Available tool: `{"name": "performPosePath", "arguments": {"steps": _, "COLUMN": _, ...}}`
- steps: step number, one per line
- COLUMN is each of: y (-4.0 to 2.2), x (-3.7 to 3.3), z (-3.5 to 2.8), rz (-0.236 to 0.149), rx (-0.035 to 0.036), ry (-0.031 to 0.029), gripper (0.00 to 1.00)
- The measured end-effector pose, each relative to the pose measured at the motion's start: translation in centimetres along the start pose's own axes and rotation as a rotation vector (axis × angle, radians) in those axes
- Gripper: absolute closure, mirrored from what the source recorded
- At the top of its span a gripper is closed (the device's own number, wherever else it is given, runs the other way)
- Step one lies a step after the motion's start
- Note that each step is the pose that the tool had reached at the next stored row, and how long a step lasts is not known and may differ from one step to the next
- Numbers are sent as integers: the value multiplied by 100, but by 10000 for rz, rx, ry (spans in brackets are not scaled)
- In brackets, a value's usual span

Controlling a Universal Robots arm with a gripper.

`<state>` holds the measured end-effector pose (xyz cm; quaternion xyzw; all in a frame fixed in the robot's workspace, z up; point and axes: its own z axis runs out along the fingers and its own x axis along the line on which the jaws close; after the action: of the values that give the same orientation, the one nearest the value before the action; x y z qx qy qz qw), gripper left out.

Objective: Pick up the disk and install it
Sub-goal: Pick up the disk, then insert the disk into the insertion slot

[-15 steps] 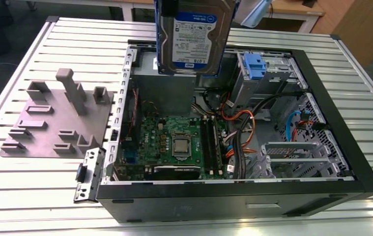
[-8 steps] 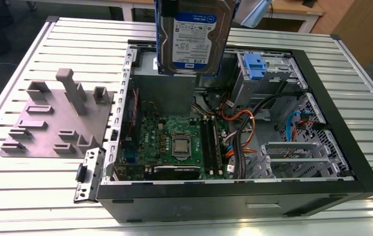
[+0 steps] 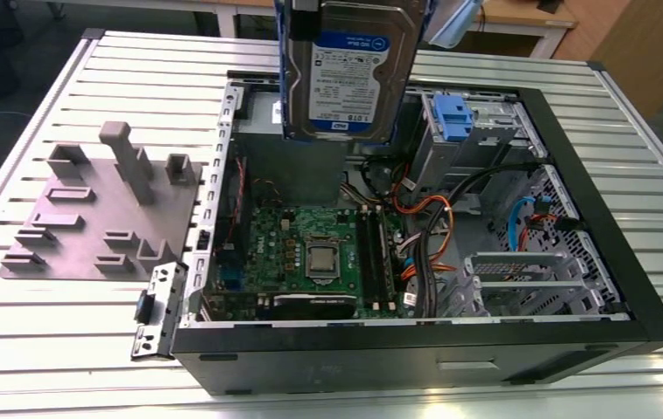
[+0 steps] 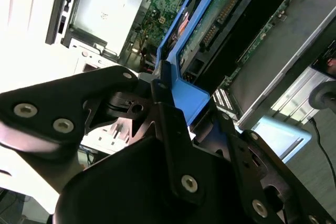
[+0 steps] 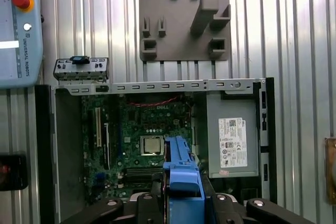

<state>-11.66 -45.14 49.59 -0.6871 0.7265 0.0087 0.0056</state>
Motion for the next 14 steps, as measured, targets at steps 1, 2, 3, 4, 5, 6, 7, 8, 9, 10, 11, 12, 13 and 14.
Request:
{"name": "performPosePath", "arguments": {"steps": 1, "y": -26, "x": 0, "z": 2, "rz": 1, "rx": -2, "ry": 3, "gripper": 63}}
{"name": "performPosePath", "arguments": {"steps": 2, "y": -51, "x": -1, "z": 5, "rz": -1, "rx": -2, "ry": 4, "gripper": 63}}
{"name": "performPosePath", "arguments": {"steps": 3, "y": -68, "x": -2, "z": 9, "rz": 0, "rx": -1, "ry": 4, "gripper": 63}}
{"name": "performPosePath", "arguments": {"steps": 4, "y": -73, "x": -1, "z": 10, "rz": 0, "rx": -1, "ry": 2, "gripper": 63}}
{"name": "performPosePath", "arguments": {"steps": 5, "y": -74, "x": -1, "z": 10, "rz": 0, "rx": -1, "ry": 3, "gripper": 63}}
{"name": "performPosePath", "arguments": {"steps": 6, "y": -74, "x": -2, "z": 10, "rz": 1, "rx": -1, "ry": 3, "gripper": 63}}
{"name": "performPosePath", "arguments": {"steps": 7, "y": -76, "x": -2, "z": 9, "rz": 0, "rx": -1, "ry": 4, "gripper": 63}}
{"name": "performPosePath", "arguments": {"steps": 8, "y": -78, "x": -2, "z": 9, "rz": 0, "rx": -2, "ry": 4, "gripper": 63}}
{"name": "performPosePath", "arguments": {"steps": 9, "y": -79, "x": -2, "z": 9, "rz": 0, "rx": -2, "ry": 4, "gripper": 63}}
{"name": "performPosePath", "arguments": {"steps": 10, "y": -79, "x": -2, "z": 9, "rz": 0, "rx": -2, "ry": 4, "gripper": 63}}
{"name": "performPosePath", "arguments": {"steps": 11, "y": -79, "x": -2, "z": 10, "rz": 0, "rx": -1, "ry": 4, "gripper": 63}}
{"name": "performPosePath", "arguments": {"steps": 12, "y": -78, "x": -2, "z": 10, "rz": 0, "rx": -1, "ry": 3, "gripper": 63}}
{"name": "performPosePath", "arguments": {"steps": 13, "y": -79, "x": -2, "z": 10, "rz": 0, "rx": -1, "ry": 3, "gripper": 63}}
{"name": "performPosePath", "arguments": {"steps": 14, "y": -79, "x": -2, "z": 9, "rz": 0, "rx": -1, "ry": 4, "gripper": 63}}
